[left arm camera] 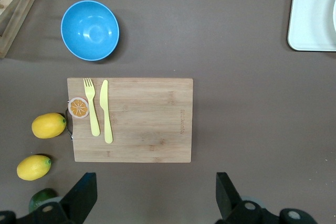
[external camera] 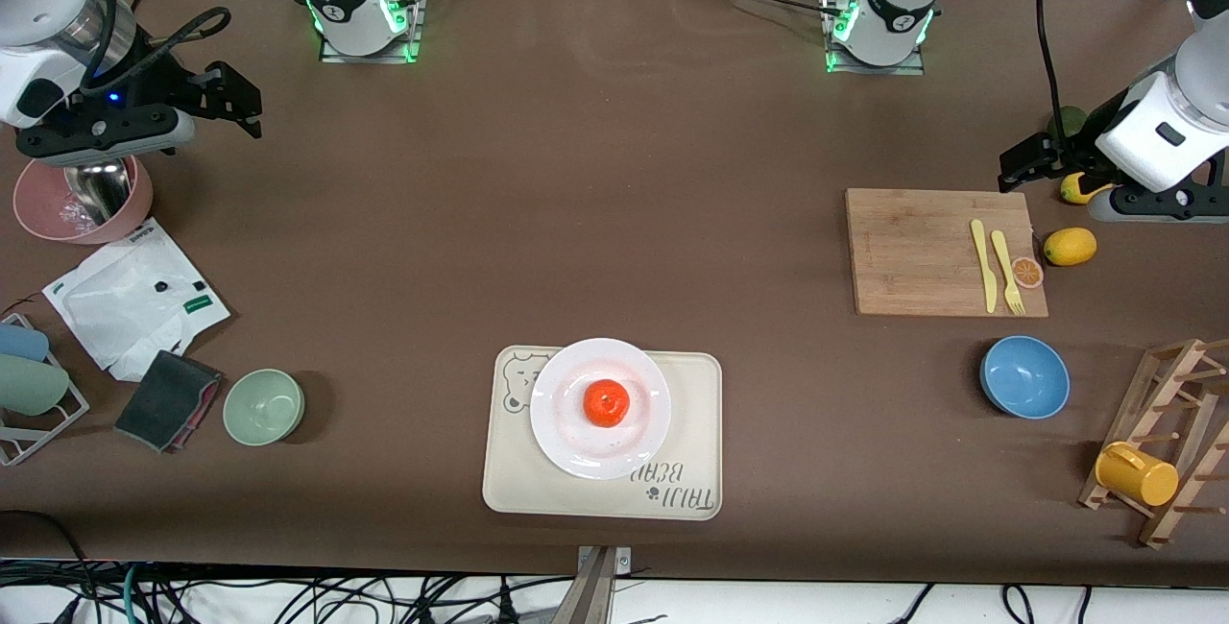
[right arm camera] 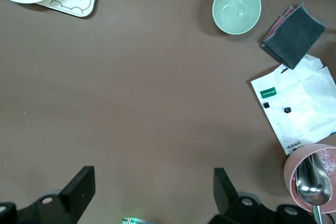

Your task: Place orange and plate with both arms

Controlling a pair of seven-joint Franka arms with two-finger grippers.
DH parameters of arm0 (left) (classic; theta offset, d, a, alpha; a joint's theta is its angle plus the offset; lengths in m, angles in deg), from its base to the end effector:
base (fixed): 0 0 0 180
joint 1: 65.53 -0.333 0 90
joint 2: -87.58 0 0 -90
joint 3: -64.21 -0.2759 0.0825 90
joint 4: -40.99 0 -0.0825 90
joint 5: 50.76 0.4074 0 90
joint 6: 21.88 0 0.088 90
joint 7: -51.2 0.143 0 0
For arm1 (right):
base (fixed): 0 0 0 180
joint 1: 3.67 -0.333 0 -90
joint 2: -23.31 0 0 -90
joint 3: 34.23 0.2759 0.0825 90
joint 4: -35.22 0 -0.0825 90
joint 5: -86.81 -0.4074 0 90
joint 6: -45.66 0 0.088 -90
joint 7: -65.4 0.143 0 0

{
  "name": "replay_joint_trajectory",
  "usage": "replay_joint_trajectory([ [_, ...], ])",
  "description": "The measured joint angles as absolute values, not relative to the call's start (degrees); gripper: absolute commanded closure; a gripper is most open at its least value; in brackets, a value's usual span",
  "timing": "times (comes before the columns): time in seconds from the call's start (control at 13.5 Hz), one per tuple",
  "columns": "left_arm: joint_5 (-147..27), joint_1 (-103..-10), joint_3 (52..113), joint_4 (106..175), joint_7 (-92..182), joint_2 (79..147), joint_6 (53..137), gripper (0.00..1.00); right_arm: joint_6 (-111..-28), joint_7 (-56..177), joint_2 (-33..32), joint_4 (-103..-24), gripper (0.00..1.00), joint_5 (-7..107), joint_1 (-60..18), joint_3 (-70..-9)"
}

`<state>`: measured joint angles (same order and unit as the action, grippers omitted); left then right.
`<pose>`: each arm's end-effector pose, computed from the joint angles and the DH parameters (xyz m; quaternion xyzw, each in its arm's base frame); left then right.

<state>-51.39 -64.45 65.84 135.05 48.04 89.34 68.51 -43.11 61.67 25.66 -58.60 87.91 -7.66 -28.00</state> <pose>0.5780 -0.0288 0.4963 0.9989 0.0042 -0.0476 0.0035 0.5531 0.0978 0.5370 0.9923 0.1213 -0.0230 0.0131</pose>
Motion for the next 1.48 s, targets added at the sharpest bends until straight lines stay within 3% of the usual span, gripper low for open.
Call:
replay_joint_trajectory([
  [1.48,-51.39,-64.46,65.84,135.05,48.04,89.34,68.51,0.0,-43.12,62.44,25.64,-58.51,0.0,85.75,-7.62,-30.88],
])
